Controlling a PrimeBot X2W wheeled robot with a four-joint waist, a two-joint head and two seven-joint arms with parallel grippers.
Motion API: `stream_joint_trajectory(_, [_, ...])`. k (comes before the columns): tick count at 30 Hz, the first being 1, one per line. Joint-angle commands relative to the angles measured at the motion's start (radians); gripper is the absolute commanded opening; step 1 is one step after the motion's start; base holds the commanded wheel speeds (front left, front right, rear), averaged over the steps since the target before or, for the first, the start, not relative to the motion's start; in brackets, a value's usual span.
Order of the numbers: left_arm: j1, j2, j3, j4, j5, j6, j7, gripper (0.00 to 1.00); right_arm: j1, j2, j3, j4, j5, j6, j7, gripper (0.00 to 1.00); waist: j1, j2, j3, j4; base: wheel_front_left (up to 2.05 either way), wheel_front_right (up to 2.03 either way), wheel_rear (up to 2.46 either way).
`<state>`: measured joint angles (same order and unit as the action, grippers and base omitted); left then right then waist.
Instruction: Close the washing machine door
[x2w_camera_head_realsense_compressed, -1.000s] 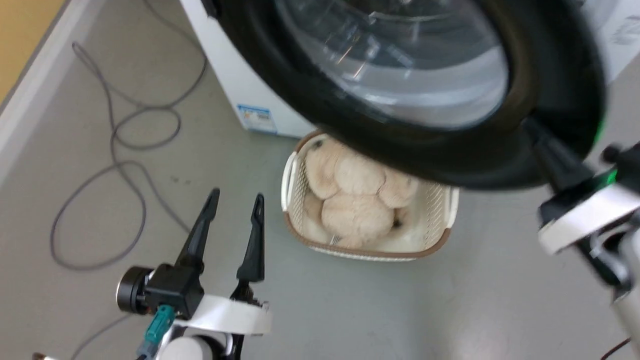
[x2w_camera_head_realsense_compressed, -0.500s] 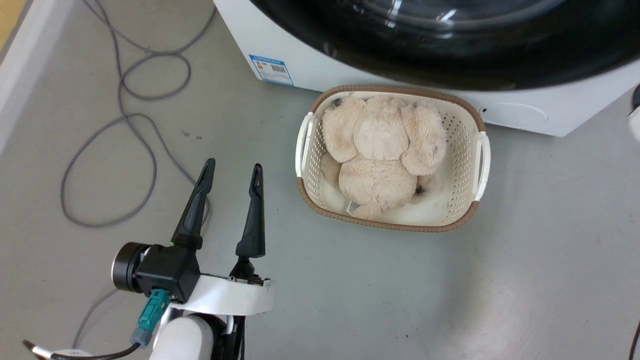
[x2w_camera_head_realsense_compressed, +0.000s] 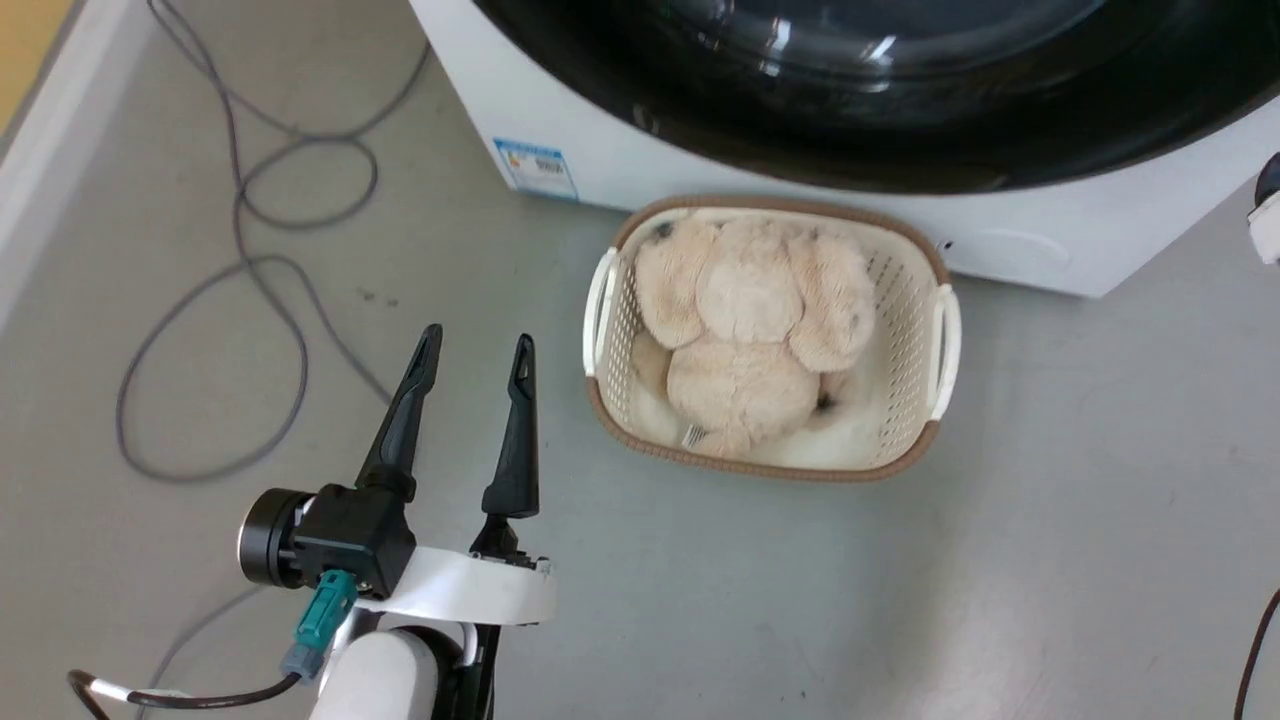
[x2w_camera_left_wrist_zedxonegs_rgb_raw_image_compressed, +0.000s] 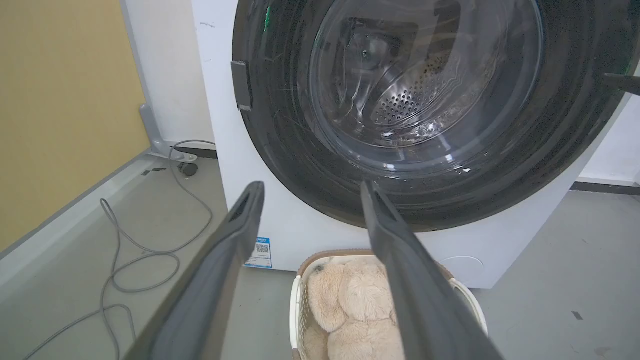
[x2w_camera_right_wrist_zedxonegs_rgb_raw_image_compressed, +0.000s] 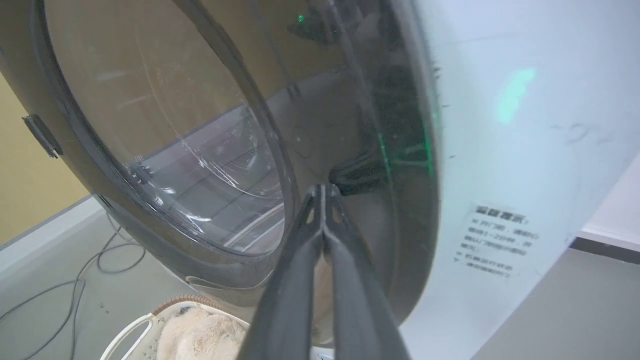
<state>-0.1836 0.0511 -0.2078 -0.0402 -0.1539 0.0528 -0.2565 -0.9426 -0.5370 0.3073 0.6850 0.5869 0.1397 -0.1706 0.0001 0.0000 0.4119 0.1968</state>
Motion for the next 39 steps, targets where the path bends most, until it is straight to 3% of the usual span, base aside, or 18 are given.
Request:
stream_joint_trajectory(1, [0.006, -0.001, 0.006, 0.006, 0.002, 0.002, -0.005, 1.0, 0.016, -0.002, 0.01, 0.003, 0.005, -0.009, -0.022, 0.0, -0.0001, 0.0, -0.042, -0.018, 0.0, 0.0, 0.0])
stream_joint_trajectory(7, [0.046, -0.001, 0.026, 0.04, 0.011, -0.017, -0.005, 1.0, 0.152, 0.006, 0.054, -0.045, -0.01, -0.009, -0.074, 0.0, -0.0001, 0.0, -0.147, -0.06, 0.0, 0.0, 0.0])
stream_joint_trajectory(13, [0.089, 0.003, 0.048, 0.077, 0.017, -0.033, -0.005, 1.0, 0.349, 0.054, -0.015, -0.158, -0.022, -0.009, -0.09, 0.0, -0.0001, 0.0, -0.23, -0.103, 0.0, 0.0, 0.0])
stream_joint_trajectory(22, [0.125, 0.01, 0.078, 0.124, 0.013, -0.045, -0.005, 1.0, 0.659, 0.193, -0.205, -0.408, -0.143, -0.009, -0.091, 0.0, -0.0001, 0.0, -0.29, -0.153, 0.0, 0.0, 0.0])
stream_joint_trajectory(32, [0.155, 0.014, 0.082, 0.166, 0.016, -0.053, -0.005, 1.0, 0.893, 0.387, -0.343, -0.562, -0.275, -0.009, -0.091, 0.0, -0.0001, 0.0, -0.331, -0.176, 0.0, 0.0, 0.0])
stream_joint_trajectory(35, [0.172, 0.016, 0.076, 0.178, 0.025, -0.054, -0.005, 1.0, 0.934, 0.405, -0.346, -0.582, -0.329, -0.009, -0.091, 0.0, -0.0001, 0.0, -0.342, -0.181, 0.0, 0.0, 0.0])
stream_joint_trajectory(36, [0.177, 0.016, 0.074, 0.18, 0.026, -0.054, -0.005, 1.0, 0.946, 0.41, -0.349, -0.586, -0.343, -0.009, -0.091, 0.11, -0.0001, 0.0, -0.346, -0.182, 0.0, 0.0, 0.0])
stream_joint_trajectory(37, [0.182, 0.016, 0.072, 0.182, 0.027, -0.055, -0.005, 1.0, 0.959, 0.414, -0.352, -0.585, -0.358, -0.009, -0.091, 0.49, -0.0001, 0.0, -0.351, -0.181, 0.0, 0.0, 0.0])
stream_joint_trajectory(38, [0.187, 0.016, 0.071, 0.185, 0.029, -0.056, -0.005, 1.0, 0.971, 0.416, -0.354, -0.583, -0.377, -0.009, -0.091, 1.0, -0.0001, 0.0, -0.356, -0.18, 0.0, 0.0, 0.0])
stream_joint_trajectory(39, [0.191, 0.018, 0.069, 0.187, 0.034, -0.054, -0.005, 1.0, 0.981, 0.418, -0.354, -0.584, -0.397, -0.009, -0.091, 1.0, -0.0001, 0.0, -0.36, -0.179, 0.0, 0.0, 0.0])
